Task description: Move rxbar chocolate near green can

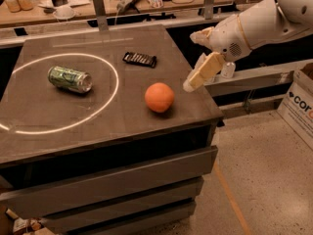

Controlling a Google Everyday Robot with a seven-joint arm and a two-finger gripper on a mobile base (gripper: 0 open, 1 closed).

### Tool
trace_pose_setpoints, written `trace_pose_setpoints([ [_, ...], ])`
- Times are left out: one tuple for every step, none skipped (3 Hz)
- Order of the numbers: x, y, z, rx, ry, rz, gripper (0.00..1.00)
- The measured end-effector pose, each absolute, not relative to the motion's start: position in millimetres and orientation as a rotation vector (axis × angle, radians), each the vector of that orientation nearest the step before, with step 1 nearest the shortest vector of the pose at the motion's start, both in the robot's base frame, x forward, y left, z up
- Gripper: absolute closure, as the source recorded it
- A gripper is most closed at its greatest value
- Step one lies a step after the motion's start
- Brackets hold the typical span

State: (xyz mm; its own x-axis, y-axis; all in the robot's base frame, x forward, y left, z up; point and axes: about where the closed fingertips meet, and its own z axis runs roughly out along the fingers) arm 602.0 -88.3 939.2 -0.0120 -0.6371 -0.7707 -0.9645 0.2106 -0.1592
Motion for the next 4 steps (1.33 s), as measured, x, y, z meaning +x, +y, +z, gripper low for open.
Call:
trace_pose_setpoints([
  [630.7,-87.5,930.3,-1.436,1.722,0.521,0.0],
  [671.9,-85.2,920.6,-1.365,1.714,0.509,0.0],
  [709.1,-78.6,914.8,-1.333,1.698,0.512,0.0],
  [735.0,-61.7,900.1,-1.339,1.721,0.522,0.0],
])
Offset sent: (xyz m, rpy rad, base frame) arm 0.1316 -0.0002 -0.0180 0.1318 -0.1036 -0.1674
